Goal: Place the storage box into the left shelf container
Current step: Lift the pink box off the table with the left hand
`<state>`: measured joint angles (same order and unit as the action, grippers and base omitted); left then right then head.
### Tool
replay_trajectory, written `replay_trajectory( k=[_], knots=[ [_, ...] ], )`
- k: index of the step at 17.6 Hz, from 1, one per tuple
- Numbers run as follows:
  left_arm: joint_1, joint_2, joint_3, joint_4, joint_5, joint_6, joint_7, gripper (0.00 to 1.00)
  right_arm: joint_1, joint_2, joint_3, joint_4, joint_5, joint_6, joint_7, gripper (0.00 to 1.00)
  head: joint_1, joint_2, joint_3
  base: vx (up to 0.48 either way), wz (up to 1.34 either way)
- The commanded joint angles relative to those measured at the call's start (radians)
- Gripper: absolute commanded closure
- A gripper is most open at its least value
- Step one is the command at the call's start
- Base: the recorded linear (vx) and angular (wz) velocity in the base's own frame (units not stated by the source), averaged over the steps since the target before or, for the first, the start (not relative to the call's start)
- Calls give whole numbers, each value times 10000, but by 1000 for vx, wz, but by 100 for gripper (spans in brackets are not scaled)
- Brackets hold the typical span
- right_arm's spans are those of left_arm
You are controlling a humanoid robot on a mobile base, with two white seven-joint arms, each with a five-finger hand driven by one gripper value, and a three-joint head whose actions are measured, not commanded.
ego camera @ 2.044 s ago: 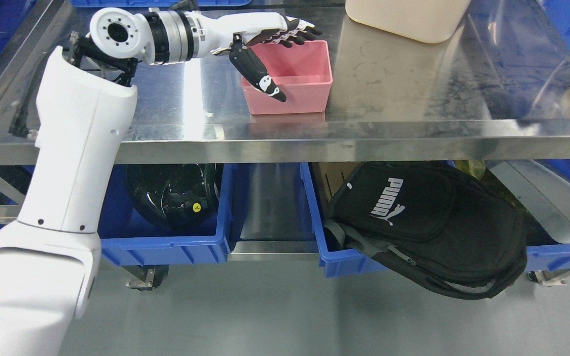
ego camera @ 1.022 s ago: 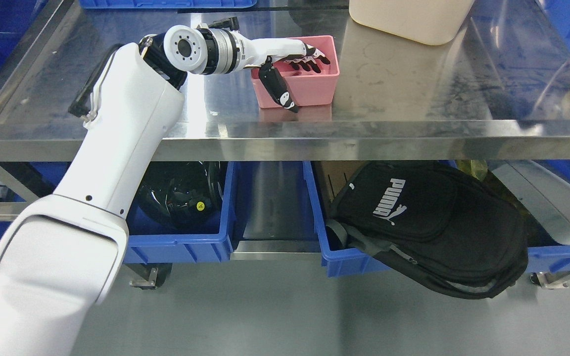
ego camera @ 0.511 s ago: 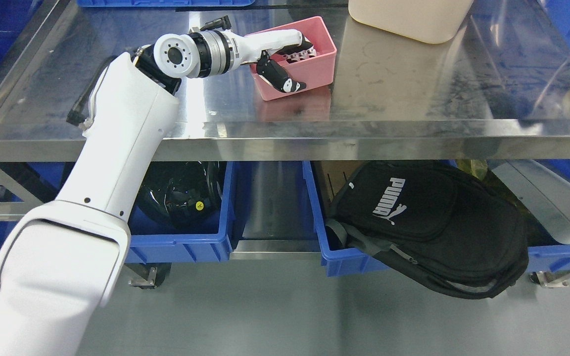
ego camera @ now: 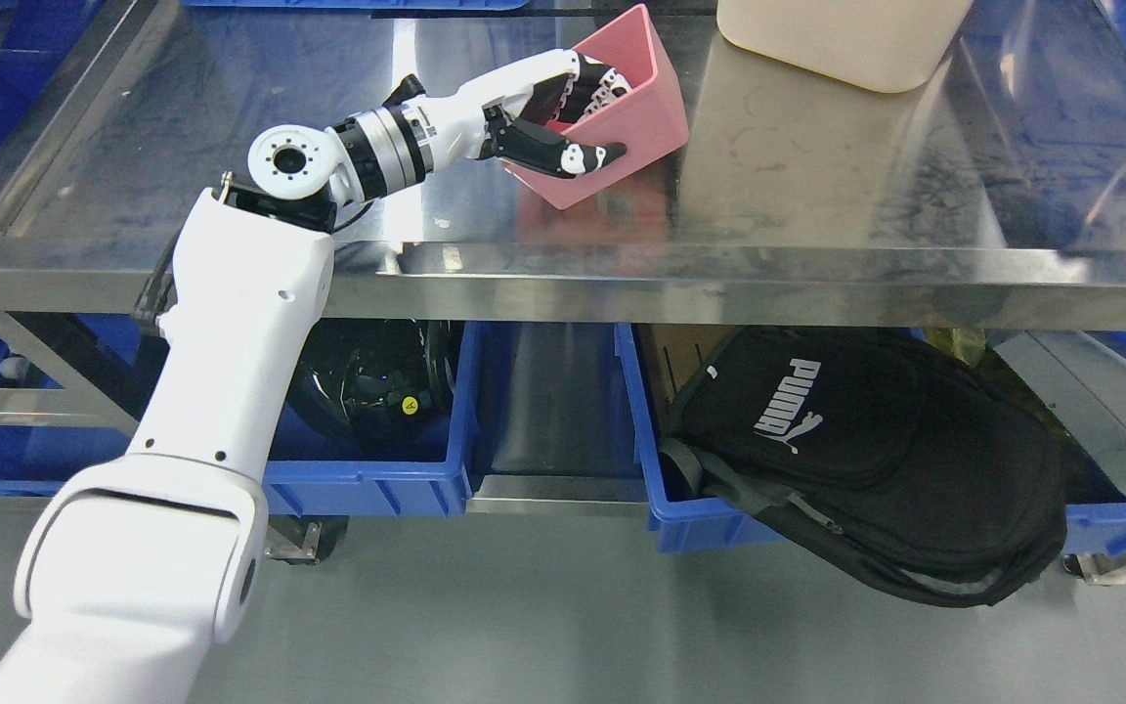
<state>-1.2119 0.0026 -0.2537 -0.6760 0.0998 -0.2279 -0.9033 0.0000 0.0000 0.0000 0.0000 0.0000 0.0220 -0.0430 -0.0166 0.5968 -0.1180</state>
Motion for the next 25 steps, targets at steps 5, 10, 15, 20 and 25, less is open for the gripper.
replay_trajectory(
  k=[5,10,15,20,25],
  knots=[
    [1703,149,2107,-2149,3842,-130,-294,100,92,-174,-46,-174,16,-5,1,0,0,0,0,0,0],
    [2912,149,2061,-5060,5276,-847,-140,100,92,-174,-46,-174,16,-5,1,0,0,0,0,0,0],
    [4951,149,1527,-7930,5291,-2857,1667,100,92,-174,-46,-174,16,-5,1,0,0,0,0,0,0],
    [7652,149,-529,-9101,5245,-4790,2176,100,92,-174,-46,-174,16,-5,1,0,0,0,0,1,18],
    [8498,149,-455,-9101,5245,-5528,2161,100,92,-174,-46,-174,16,-5,1,0,0,0,0,55,337]
  ],
)
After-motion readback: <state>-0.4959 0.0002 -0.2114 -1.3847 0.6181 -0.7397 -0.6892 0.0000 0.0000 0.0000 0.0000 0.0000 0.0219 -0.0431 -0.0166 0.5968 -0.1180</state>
